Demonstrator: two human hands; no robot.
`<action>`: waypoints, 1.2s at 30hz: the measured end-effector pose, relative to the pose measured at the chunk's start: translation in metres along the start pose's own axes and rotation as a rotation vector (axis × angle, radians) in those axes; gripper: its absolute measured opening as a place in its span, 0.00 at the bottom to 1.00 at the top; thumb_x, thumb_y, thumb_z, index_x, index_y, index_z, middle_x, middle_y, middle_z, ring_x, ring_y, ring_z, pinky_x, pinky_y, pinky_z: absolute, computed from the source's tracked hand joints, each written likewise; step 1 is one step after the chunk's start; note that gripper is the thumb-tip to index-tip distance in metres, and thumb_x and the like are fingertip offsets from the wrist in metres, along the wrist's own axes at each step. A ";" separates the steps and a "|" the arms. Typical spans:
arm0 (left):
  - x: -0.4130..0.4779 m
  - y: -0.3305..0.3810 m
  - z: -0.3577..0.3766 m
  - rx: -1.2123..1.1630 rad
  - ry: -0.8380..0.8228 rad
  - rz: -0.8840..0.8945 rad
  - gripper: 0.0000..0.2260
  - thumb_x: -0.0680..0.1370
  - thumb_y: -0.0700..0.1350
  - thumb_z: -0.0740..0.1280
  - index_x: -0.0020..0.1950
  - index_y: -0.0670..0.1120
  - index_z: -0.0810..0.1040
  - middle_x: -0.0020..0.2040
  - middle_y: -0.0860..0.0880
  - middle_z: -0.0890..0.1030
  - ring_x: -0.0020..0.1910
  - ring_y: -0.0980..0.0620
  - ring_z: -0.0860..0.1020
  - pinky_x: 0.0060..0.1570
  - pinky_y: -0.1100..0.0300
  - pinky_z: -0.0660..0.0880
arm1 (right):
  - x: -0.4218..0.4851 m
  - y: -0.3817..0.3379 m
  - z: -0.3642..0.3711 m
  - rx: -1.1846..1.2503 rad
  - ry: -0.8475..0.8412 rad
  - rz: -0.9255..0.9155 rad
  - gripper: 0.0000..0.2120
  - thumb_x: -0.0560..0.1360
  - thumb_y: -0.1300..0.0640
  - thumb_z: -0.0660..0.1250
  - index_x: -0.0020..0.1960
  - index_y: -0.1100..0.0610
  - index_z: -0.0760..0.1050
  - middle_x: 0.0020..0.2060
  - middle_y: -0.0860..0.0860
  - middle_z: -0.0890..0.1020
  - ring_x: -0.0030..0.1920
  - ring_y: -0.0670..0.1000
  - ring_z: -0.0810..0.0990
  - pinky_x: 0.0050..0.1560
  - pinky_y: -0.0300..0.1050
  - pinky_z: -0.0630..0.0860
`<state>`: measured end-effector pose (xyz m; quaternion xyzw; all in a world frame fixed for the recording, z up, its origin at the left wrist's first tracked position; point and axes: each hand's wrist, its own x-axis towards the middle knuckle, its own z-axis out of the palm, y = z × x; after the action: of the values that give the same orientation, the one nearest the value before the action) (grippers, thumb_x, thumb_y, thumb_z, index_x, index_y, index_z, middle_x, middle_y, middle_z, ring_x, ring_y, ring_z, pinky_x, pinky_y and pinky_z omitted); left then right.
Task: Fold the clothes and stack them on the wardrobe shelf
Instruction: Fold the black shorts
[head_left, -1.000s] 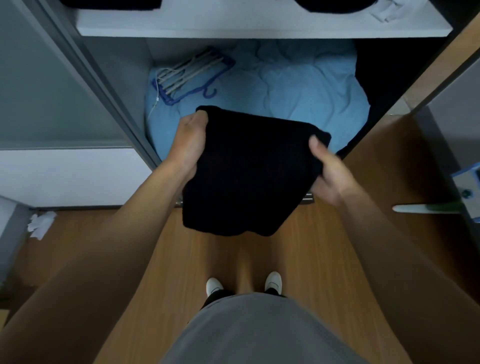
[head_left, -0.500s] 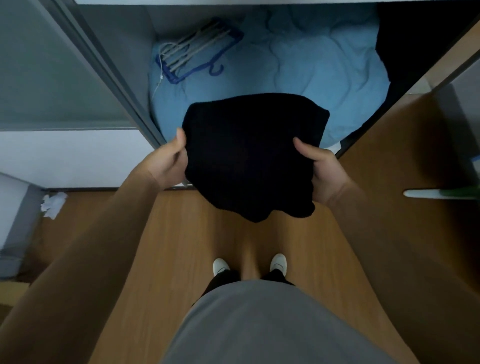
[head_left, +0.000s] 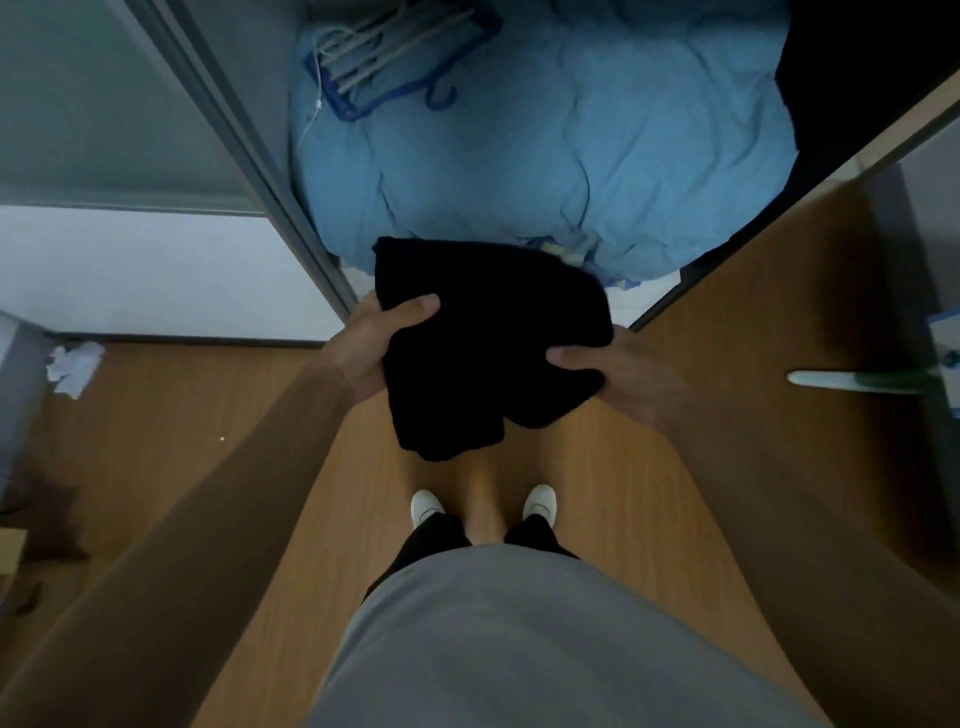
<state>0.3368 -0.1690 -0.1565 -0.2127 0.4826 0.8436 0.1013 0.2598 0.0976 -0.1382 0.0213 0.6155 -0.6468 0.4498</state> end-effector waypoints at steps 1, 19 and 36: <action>0.000 0.005 -0.005 0.042 0.003 0.006 0.16 0.73 0.42 0.74 0.60 0.45 0.81 0.55 0.44 0.85 0.55 0.46 0.84 0.49 0.58 0.81 | 0.004 0.003 0.003 -0.045 0.063 -0.004 0.18 0.75 0.66 0.71 0.64 0.61 0.77 0.57 0.56 0.84 0.60 0.56 0.81 0.64 0.49 0.76; 0.010 0.111 -0.058 0.687 0.192 0.328 0.11 0.81 0.35 0.63 0.59 0.49 0.78 0.50 0.56 0.81 0.47 0.63 0.81 0.40 0.66 0.80 | 0.037 -0.074 0.068 -0.365 0.325 -0.257 0.03 0.81 0.57 0.66 0.52 0.54 0.78 0.48 0.49 0.83 0.44 0.48 0.86 0.39 0.41 0.83; 0.038 0.237 -0.055 0.086 0.051 0.546 0.22 0.70 0.55 0.76 0.57 0.42 0.81 0.53 0.45 0.86 0.57 0.47 0.83 0.50 0.53 0.81 | 0.074 -0.202 0.128 0.448 0.255 -0.567 0.19 0.78 0.54 0.68 0.62 0.67 0.77 0.57 0.61 0.83 0.57 0.56 0.83 0.59 0.47 0.80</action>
<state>0.2285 -0.3386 -0.0155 -0.0917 0.5596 0.8129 -0.1330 0.1602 -0.0807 0.0068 0.0283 0.4911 -0.8563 0.1570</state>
